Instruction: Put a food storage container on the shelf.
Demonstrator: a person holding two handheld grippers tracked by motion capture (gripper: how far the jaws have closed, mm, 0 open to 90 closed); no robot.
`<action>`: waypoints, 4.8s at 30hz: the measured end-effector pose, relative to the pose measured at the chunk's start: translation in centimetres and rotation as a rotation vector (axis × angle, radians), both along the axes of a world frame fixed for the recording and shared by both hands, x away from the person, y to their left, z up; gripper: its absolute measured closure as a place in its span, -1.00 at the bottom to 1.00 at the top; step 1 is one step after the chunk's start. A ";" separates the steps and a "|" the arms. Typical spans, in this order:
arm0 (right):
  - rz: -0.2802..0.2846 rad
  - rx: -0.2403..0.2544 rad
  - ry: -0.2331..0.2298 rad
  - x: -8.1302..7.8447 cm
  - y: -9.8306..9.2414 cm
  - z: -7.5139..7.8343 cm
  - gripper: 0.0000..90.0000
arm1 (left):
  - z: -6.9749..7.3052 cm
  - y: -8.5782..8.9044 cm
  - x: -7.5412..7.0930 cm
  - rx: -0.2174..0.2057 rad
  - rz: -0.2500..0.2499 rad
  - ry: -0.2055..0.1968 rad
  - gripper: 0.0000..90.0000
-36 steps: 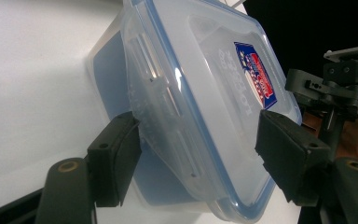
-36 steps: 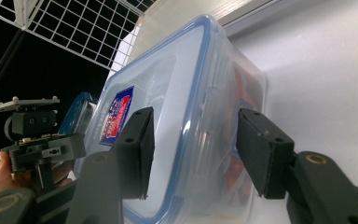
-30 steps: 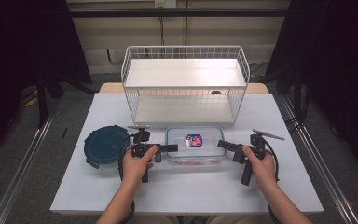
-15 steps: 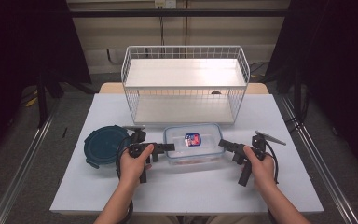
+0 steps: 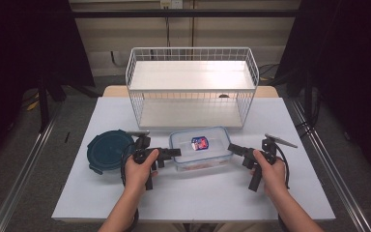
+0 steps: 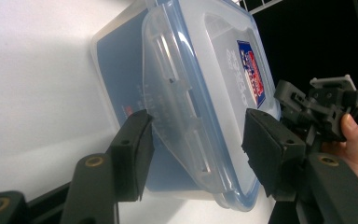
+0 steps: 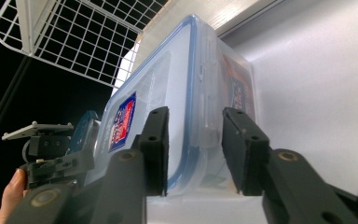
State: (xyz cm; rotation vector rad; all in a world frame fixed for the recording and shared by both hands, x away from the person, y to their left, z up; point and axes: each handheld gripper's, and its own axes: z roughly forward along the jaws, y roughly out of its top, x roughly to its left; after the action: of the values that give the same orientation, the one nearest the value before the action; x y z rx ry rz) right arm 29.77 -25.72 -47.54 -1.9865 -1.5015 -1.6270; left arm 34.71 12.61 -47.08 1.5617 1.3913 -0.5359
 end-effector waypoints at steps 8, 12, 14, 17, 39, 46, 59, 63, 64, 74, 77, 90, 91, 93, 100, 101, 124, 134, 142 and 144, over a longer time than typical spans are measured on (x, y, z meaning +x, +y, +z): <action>-0.028 0.022 0.007 2.4 -0.5 -0.4 0.15 | -0.2 0.0 0.2 -0.019 0.003 0.003 -0.03; -0.015 0.050 0.015 3.1 -0.3 -0.7 0.19 | -0.2 -0.1 0.4 -0.020 0.011 0.001 -0.02; -0.002 0.070 0.020 3.5 -0.3 -1.1 0.21 | -0.2 0.0 0.4 -0.023 0.010 0.006 -0.01; -0.005 0.096 0.027 3.3 -0.5 -1.3 0.22 | -0.3 0.1 0.4 -0.029 0.015 0.002 0.00; -0.029 0.111 0.030 -1.0 -2.3 -0.1 0.27 | 0.3 -1.3 0.6 -0.047 -0.016 0.014 0.13; -0.031 0.122 0.020 -1.0 -2.2 0.1 0.28 | 0.4 -1.0 0.4 -0.057 -0.003 0.019 0.17; -0.031 0.139 -0.017 -0.9 -1.5 0.8 0.29 | 1.3 0.1 0.3 -0.103 0.027 0.001 0.23; -0.032 0.143 -0.022 -0.9 -1.5 0.9 0.29 | 1.3 0.2 0.3 -0.109 0.032 -0.002 0.24; -0.032 0.143 -0.022 -0.9 -1.5 0.9 0.29 | 1.3 0.2 0.3 -0.111 0.035 -0.003 0.24; -0.028 0.143 -0.041 -0.8 -1.4 2.0 0.29 | 2.6 0.5 0.3 -0.130 0.030 -0.012 0.25; -0.032 0.142 -0.058 -0.7 -1.2 2.8 0.29 | 3.3 0.7 0.3 -0.138 0.038 -0.021 0.25; -0.036 0.154 -0.090 -0.3 -0.3 5.5 0.29 | 6.2 1.7 0.2 -0.149 0.049 -0.063 0.26; -0.039 0.155 -0.100 -0.2 -0.1 6.0 0.29 | 6.7 1.8 0.2 -0.155 0.057 -0.070 0.26; -0.039 0.154 -0.099 -0.2 -0.1 6.3 0.29 | 6.9 1.8 0.2 -0.159 0.064 -0.075 0.27; -0.039 0.171 -0.107 0.1 0.0 7.6 0.29 | 8.5 2.0 0.4 -0.170 0.074 -0.091 0.28; -0.043 0.174 -0.115 0.2 0.1 8.0 0.29 | 8.7 2.1 0.4 -0.170 0.074 -0.094 0.28; -0.052 0.200 -0.188 1.6 1.7 12.8 0.29 | 13.6 3.7 0.9 -0.212 0.116 -0.168 0.29; -0.061 0.211 -0.205 2.6 1.9 14.1 0.29 | 15.2 3.7 1.9 -0.214 0.124 -0.183 0.29; -0.076 0.223 -0.216 4.0 2.2 15.4 0.31 | 16.1 3.9 3.6 -0.235 0.129 -0.191 0.29; -0.079 0.225 -0.216 4.2 2.2 15.7 0.31 | 16.2 4.0 3.8 -0.237 0.129 -0.190 0.29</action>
State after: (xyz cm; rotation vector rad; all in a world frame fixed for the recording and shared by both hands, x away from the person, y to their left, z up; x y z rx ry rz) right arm 34.01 -23.49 -31.87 -1.8197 -1.2502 -1.9994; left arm 38.49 16.57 -30.85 1.2885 1.2267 -0.4448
